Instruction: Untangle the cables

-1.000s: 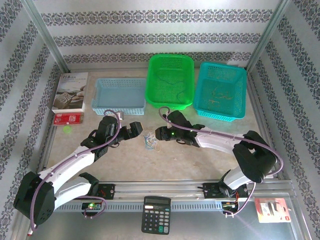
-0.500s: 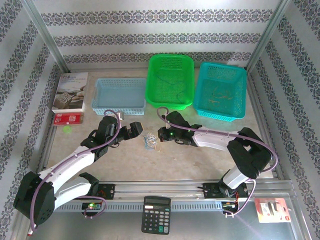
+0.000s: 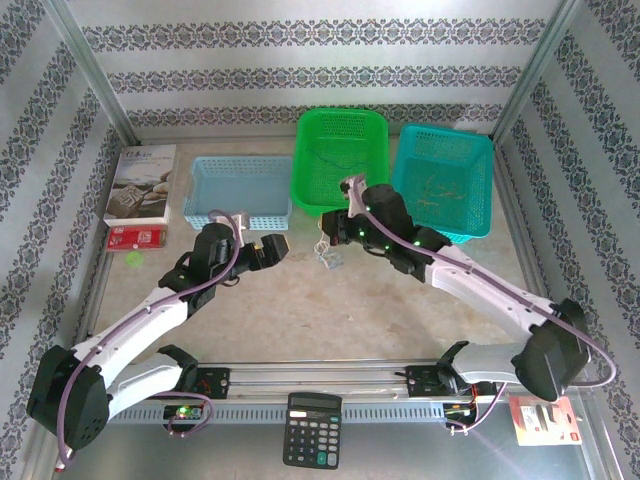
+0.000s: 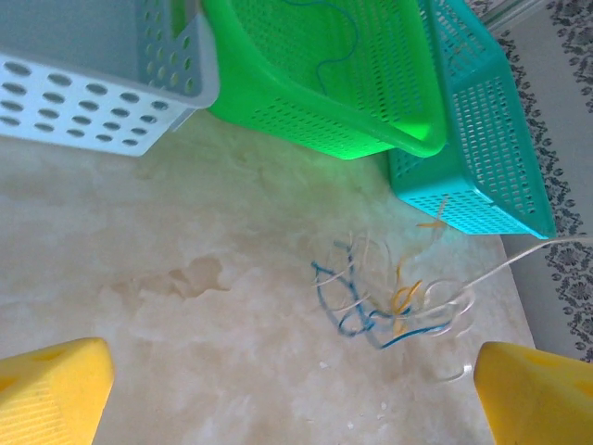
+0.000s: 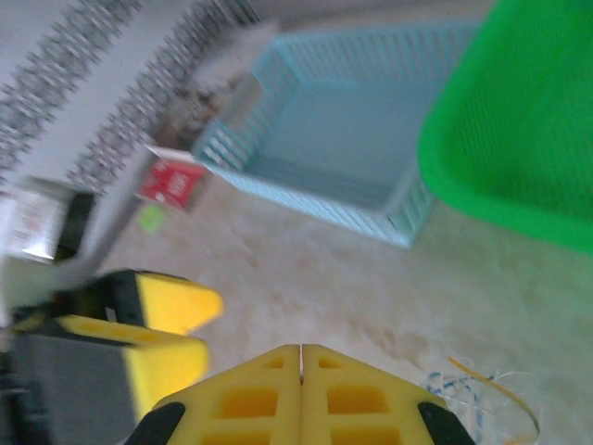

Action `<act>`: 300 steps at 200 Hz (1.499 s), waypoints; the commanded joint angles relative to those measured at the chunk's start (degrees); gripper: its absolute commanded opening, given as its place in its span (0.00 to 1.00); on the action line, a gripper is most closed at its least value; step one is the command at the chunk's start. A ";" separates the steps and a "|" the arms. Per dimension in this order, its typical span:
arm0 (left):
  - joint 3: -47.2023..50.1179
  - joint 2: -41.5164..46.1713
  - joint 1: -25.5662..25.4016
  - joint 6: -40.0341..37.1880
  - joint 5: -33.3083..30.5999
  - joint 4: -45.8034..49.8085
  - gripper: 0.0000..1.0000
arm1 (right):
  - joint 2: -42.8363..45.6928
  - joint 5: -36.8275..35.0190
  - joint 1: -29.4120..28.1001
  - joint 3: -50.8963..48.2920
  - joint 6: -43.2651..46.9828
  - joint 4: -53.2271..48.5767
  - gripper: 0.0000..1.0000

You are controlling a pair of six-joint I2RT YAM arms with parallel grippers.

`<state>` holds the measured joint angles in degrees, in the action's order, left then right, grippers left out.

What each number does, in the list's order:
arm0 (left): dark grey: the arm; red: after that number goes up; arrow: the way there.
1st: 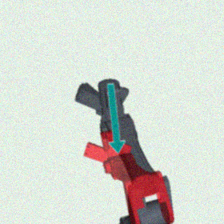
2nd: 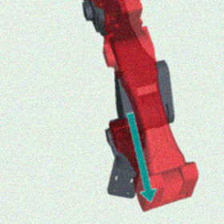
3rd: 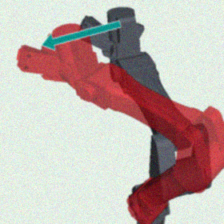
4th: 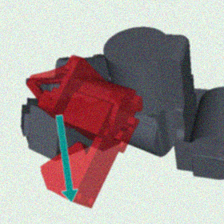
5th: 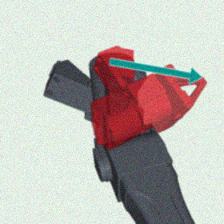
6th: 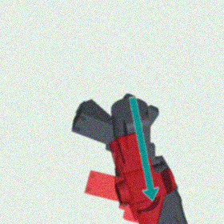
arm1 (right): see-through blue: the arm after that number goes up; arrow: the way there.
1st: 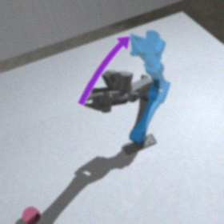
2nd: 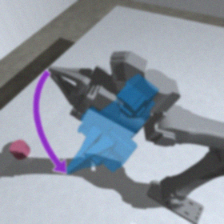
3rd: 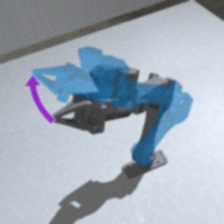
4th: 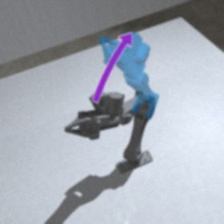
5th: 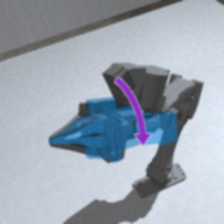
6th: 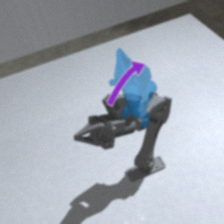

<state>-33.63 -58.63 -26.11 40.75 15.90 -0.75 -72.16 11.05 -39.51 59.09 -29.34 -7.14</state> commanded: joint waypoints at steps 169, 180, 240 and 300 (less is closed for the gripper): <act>-8.90 -6.74 0.79 -18.69 25.61 -14.91 0.50 | -1.43 19.34 4.55 4.44 9.66 -4.07 0.00; -9.50 -7.73 0.78 -18.54 26.17 -15.50 0.49 | -1.84 20.22 4.72 4.67 9.57 -4.15 0.00; -11.10 -11.14 -0.04 -18.42 28.74 -17.79 0.45 | -3.02 21.86 4.92 5.68 9.35 -4.13 0.00; -11.20 -13.24 -0.87 -17.34 30.21 -20.54 0.39 | -3.34 22.74 4.95 6.13 8.96 -3.94 0.00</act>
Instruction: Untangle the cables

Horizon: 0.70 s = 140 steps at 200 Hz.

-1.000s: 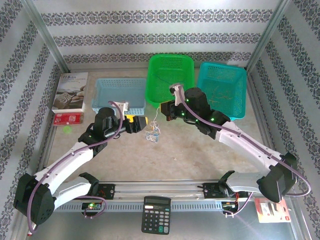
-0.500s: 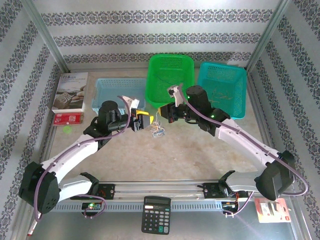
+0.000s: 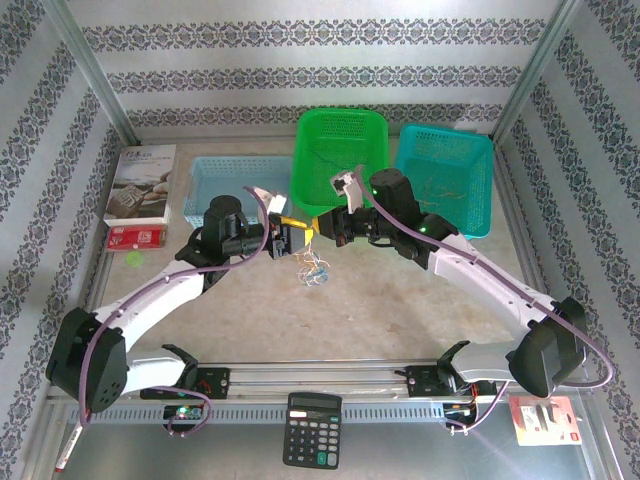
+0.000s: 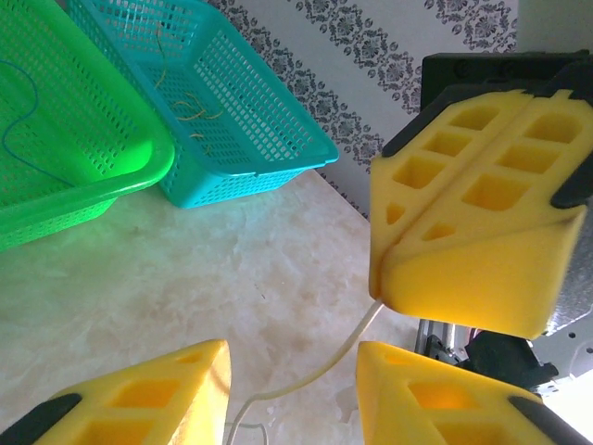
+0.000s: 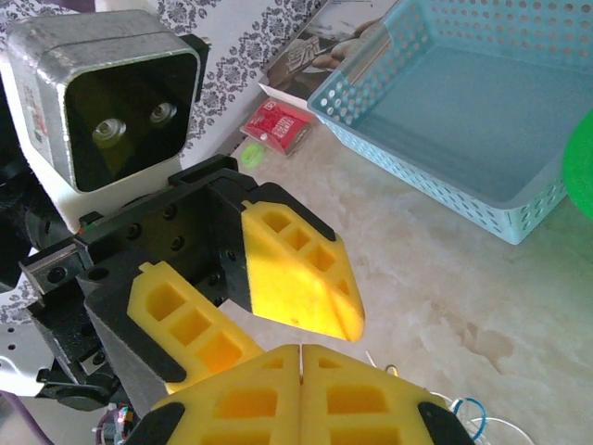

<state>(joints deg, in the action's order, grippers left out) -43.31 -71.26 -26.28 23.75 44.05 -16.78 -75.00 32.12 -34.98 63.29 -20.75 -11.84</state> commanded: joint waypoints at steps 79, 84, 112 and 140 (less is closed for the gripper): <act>-2.08 -2.38 -1.45 0.82 2.53 -7.16 0.23 | -0.50 1.47 0.36 2.11 -0.68 1.71 0.00; -2.07 -2.39 -1.53 0.78 2.61 -7.15 0.20 | -0.50 1.46 0.41 2.10 -0.77 1.75 0.00; -1.48 -2.23 -1.78 1.15 2.12 -7.97 0.08 | -0.32 1.46 0.55 1.90 -1.13 2.17 0.00; -0.90 -1.74 -1.85 2.05 1.11 -9.14 0.00 | 1.29 0.38 1.53 0.40 -1.78 2.76 0.07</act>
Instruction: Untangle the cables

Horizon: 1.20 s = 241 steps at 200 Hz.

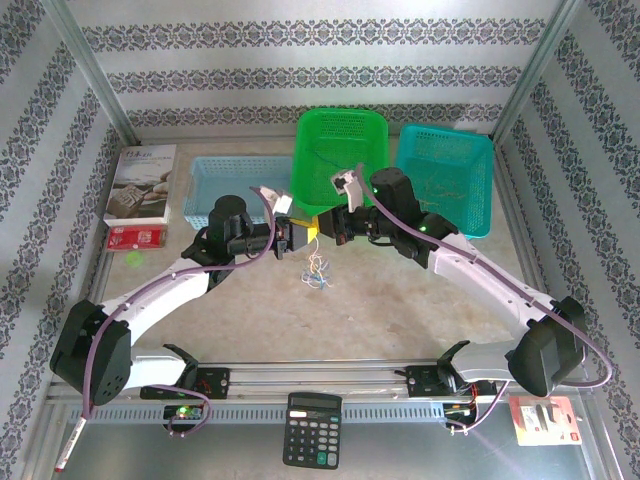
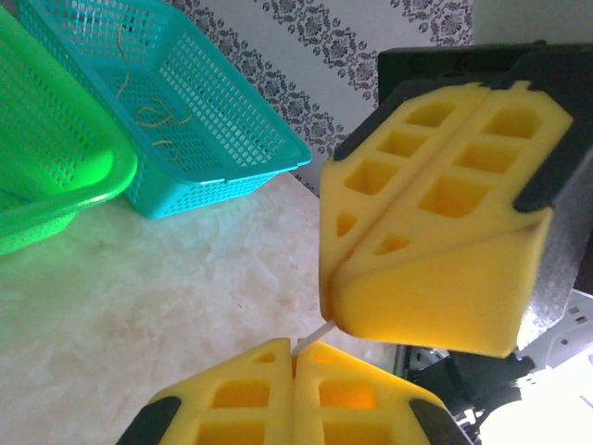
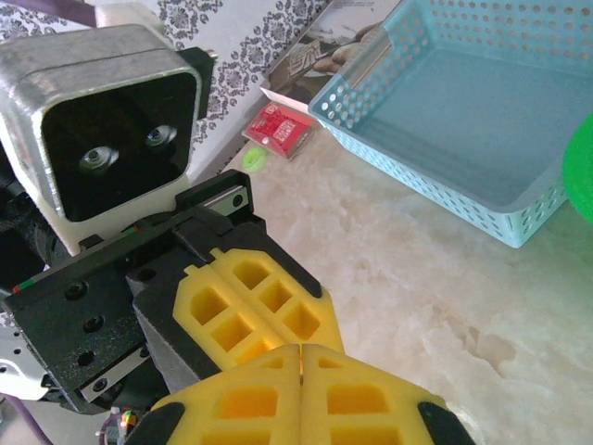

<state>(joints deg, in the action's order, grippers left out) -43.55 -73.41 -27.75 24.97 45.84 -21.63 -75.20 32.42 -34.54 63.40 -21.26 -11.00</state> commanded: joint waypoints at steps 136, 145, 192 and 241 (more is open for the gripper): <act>-1.60 4.78 -0.49 5.99 -7.47 -4.24 0.00 | 10.57 -12.37 -2.43 -24.56 1.35 22.75 0.71; -1.71 4.89 -0.51 6.35 -8.01 -4.22 0.00 | 9.49 -12.75 -3.46 -24.48 1.55 24.28 0.71; -3.45 4.93 -0.64 9.69 -10.65 -4.52 0.00 | 1.98 -16.56 -7.16 -23.52 1.87 31.65 0.71; -6.84 4.92 -0.91 14.85 -11.87 -5.52 0.00 | -5.75 -22.36 -8.37 -25.03 0.67 40.31 0.70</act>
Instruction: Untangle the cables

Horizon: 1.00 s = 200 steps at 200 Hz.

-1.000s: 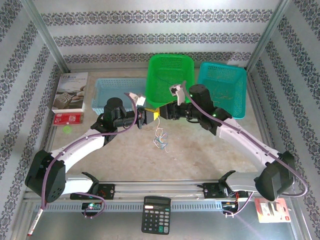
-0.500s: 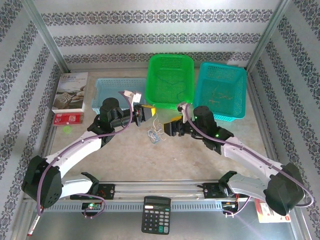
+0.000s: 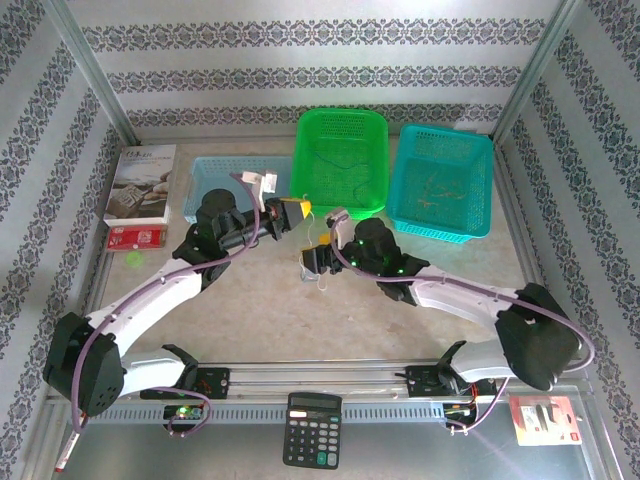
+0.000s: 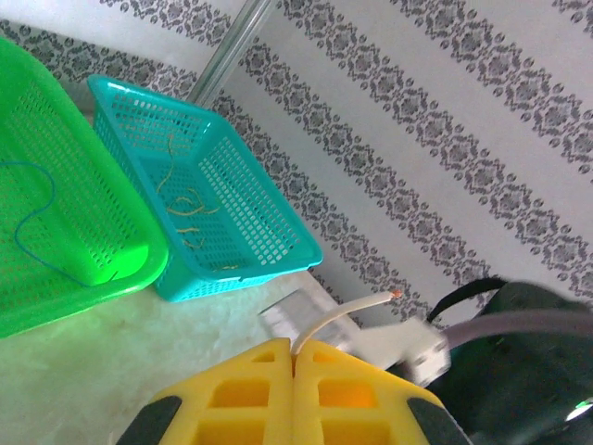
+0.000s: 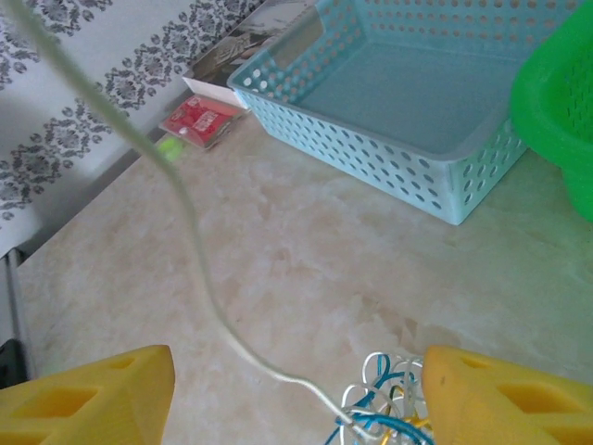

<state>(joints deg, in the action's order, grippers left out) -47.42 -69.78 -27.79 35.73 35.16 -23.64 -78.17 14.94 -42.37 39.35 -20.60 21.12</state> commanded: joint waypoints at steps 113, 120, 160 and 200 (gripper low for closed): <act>-16.56 4.39 -1.13 6.81 -5.86 4.32 0.00 | -13.67 -13.18 1.33 -7.26 -7.28 20.71 0.41; -17.39 4.61 -1.12 6.25 -6.24 5.05 0.00 | -13.80 -13.50 1.53 -7.89 -7.90 21.24 0.36; -21.51 4.57 -1.08 4.76 -6.43 7.43 0.00 | -13.73 -13.53 3.23 -11.71 -10.70 24.72 0.10; -20.21 4.57 -1.06 4.78 -6.15 7.40 0.00 | -9.42 -10.94 3.73 -14.21 -11.05 24.18 0.17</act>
<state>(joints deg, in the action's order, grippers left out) -67.85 -65.89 -28.45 41.80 29.28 -17.19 -91.20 2.44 -38.96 26.59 -30.79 42.89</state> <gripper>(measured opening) 0.041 0.138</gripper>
